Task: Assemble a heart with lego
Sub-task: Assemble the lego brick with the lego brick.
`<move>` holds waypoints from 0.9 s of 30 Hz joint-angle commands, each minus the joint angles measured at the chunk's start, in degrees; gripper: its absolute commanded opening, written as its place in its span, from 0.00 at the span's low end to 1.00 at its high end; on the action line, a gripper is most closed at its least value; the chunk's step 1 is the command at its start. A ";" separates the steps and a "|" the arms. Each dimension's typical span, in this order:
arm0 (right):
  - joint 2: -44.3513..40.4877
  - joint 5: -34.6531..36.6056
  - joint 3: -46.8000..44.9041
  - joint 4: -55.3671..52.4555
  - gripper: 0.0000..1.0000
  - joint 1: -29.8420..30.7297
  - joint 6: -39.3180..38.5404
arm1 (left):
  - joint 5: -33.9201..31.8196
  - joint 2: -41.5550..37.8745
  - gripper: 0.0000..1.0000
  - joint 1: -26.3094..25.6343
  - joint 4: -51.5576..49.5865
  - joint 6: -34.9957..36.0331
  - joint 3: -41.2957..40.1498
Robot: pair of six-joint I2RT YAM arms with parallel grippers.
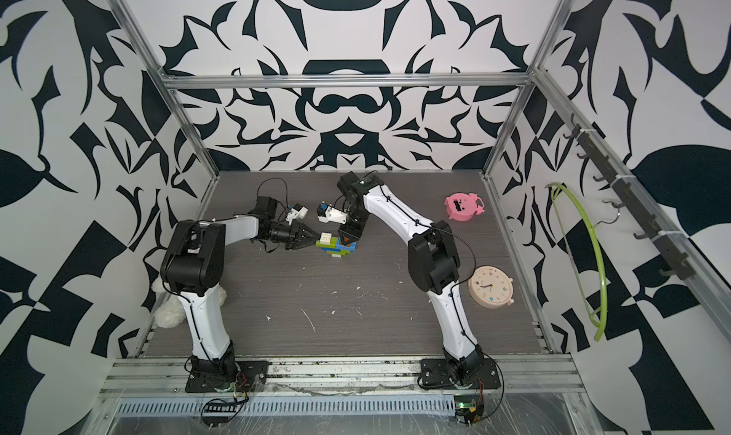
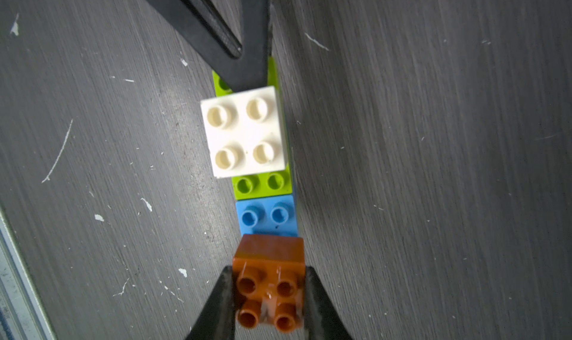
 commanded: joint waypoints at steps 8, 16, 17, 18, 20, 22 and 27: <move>3.99 -0.85 1.26 -5.74 0.09 0.21 -1.55 | -4.58 3.20 0.24 0.40 -2.84 2.00 2.63; 5.93 -1.14 3.23 -6.66 0.09 1.23 -1.55 | -4.77 4.86 0.24 0.40 -3.75 2.22 4.42; 6.20 -0.95 3.35 -6.63 0.09 1.36 -1.46 | -4.76 4.93 0.24 0.40 -3.70 2.22 4.42; 6.53 -0.69 3.41 -6.78 0.09 1.43 -1.34 | -4.78 4.98 0.24 0.40 -3.63 2.25 4.40; 7.28 -0.59 3.82 -7.16 0.09 1.45 -1.36 | -4.86 4.97 0.24 0.41 -3.74 2.31 4.42; 7.83 -0.43 4.07 -7.36 0.09 1.40 -1.47 | -4.85 5.06 0.24 0.42 -3.71 2.31 4.42; 9.15 1.18 3.94 -7.85 0.09 1.42 -0.61 | -4.87 5.15 0.24 0.41 -3.70 2.31 4.42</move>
